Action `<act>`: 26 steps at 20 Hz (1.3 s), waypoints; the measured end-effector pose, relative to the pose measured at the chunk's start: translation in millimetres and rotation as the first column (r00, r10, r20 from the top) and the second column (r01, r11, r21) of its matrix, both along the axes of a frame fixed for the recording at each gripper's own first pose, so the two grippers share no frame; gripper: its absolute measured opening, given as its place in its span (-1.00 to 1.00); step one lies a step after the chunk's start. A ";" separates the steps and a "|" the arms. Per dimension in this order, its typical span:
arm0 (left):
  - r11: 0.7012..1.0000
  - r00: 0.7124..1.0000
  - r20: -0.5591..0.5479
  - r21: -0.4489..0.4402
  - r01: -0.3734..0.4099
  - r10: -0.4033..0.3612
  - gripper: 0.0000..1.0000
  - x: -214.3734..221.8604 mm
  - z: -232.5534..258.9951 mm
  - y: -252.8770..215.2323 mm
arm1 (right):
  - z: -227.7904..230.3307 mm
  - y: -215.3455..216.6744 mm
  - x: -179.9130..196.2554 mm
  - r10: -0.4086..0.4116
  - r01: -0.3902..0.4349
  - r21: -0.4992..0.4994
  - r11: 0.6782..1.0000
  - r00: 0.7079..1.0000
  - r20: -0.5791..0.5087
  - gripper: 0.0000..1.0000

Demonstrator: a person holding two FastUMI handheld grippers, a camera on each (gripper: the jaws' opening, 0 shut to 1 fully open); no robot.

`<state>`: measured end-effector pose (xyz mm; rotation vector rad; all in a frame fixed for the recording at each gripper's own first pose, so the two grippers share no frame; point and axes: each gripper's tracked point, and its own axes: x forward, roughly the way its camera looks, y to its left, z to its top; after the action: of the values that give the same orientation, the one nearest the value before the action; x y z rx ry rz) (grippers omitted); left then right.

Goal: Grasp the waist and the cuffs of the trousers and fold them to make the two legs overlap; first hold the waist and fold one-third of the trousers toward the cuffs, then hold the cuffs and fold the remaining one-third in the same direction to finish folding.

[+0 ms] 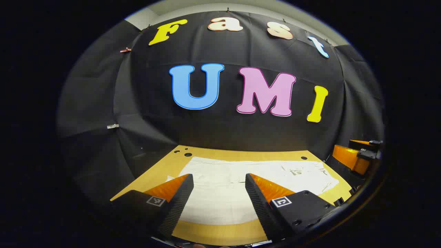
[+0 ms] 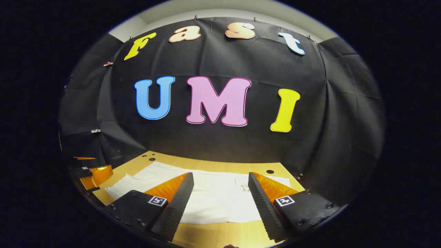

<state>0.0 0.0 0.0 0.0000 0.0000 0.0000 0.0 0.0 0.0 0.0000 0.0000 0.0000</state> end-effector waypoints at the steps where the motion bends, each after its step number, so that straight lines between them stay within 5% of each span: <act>1: 1.000 1.000 -0.003 0.003 0.007 -0.007 0.92 2.8 -0.7 -6.8 | -1.0 -3.4 1.8 -0.001 0.001 0.001 1.000 1.000 -0.002 0.95; 13: 0.998 0.999 -0.012 0.048 0.031 -0.030 0.92 32.5 -0.9 -33.0 | -17.1 -35.0 29.0 -0.033 0.037 0.074 0.997 0.998 -0.052 0.95; 26: 0.995 0.999 0.025 0.087 0.042 -0.044 0.92 45.3 19.6 -37.8 | -29.9 -53.8 40.4 0.004 -0.004 0.007 1.000 0.996 -0.085 0.95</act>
<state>45.3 -37.8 19.6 0.0866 -0.0269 -0.0433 40.4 -53.8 -29.9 0.0071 0.0851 0.0038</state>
